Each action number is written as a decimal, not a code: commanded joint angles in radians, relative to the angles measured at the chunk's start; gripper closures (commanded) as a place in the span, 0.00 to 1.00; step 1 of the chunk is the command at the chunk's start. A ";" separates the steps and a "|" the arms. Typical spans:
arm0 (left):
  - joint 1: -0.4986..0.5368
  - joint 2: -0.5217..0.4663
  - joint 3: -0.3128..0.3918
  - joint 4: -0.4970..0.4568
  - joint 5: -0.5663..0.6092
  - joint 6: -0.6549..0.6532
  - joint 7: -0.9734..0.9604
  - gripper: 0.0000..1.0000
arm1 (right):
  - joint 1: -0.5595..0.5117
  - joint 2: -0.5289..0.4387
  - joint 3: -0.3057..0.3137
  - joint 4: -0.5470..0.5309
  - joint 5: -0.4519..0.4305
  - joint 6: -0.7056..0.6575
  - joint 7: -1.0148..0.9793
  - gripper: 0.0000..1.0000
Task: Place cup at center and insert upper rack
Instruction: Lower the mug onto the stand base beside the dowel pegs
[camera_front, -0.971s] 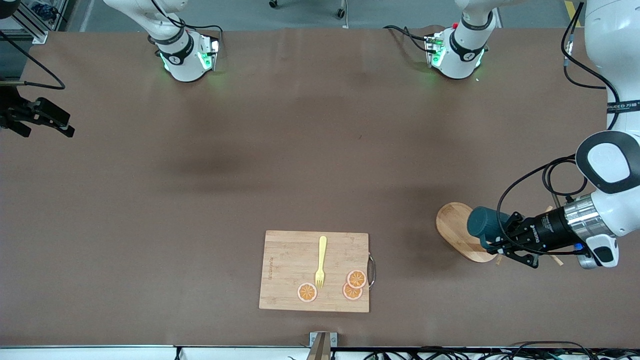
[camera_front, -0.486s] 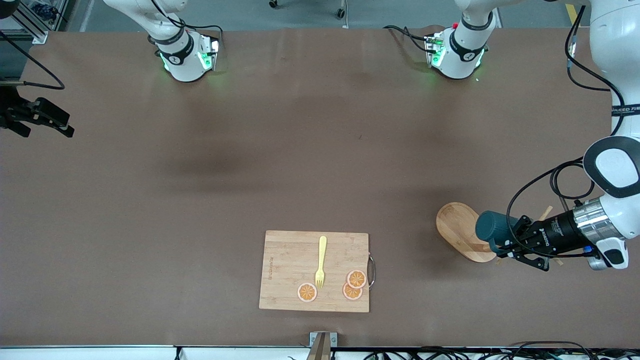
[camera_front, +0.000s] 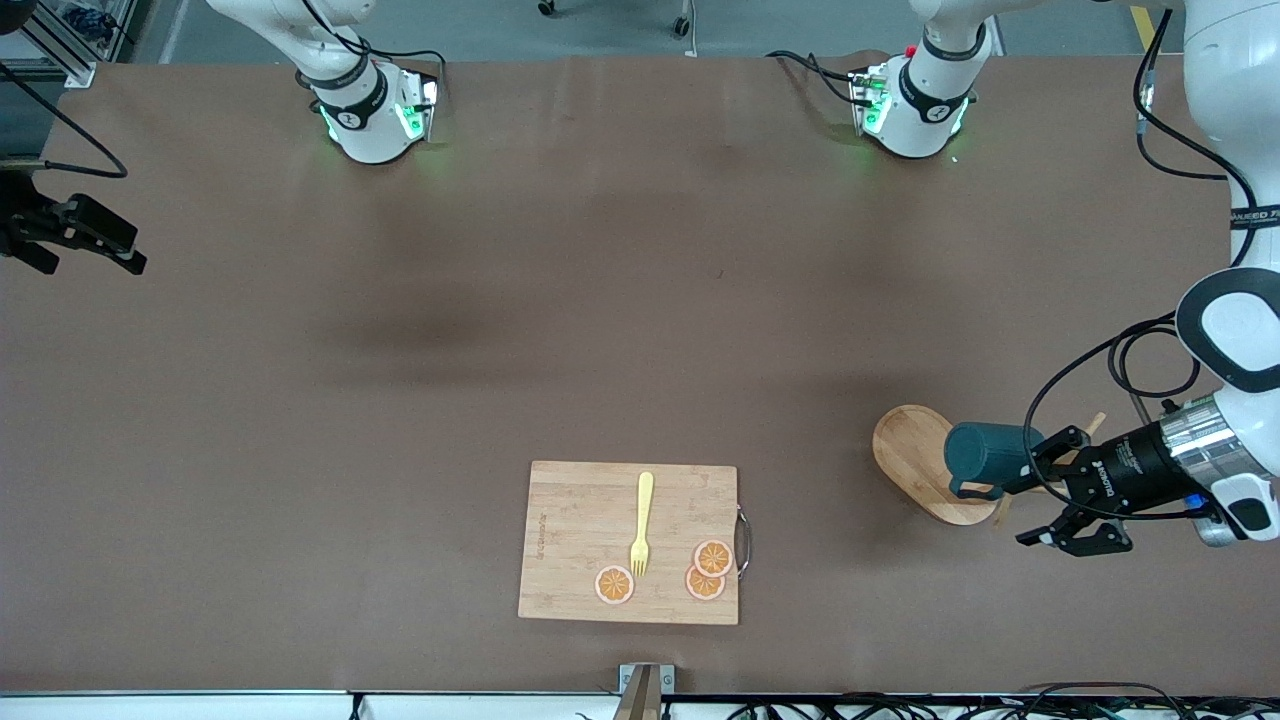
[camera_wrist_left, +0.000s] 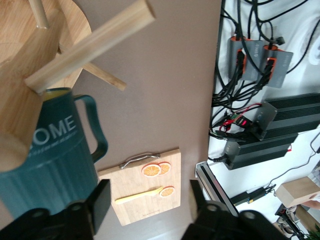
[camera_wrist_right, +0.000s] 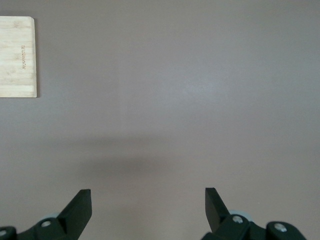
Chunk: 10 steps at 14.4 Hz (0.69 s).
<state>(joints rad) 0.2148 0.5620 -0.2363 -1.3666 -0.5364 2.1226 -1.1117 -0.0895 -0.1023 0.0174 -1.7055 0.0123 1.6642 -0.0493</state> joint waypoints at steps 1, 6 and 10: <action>0.001 -0.076 0.005 -0.014 0.033 -0.001 0.009 0.00 | -0.001 -0.019 0.001 -0.006 -0.008 -0.004 0.000 0.00; -0.003 -0.175 -0.011 -0.028 0.274 -0.076 0.024 0.00 | -0.001 -0.019 0.001 -0.006 -0.008 -0.004 0.000 0.00; 0.001 -0.221 -0.017 -0.028 0.316 -0.205 0.305 0.00 | 0.001 -0.019 0.001 -0.006 -0.008 -0.003 0.000 0.00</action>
<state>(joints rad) 0.2068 0.3803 -0.2524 -1.3655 -0.2397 1.9713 -0.9410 -0.0895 -0.1023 0.0174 -1.7042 0.0123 1.6641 -0.0493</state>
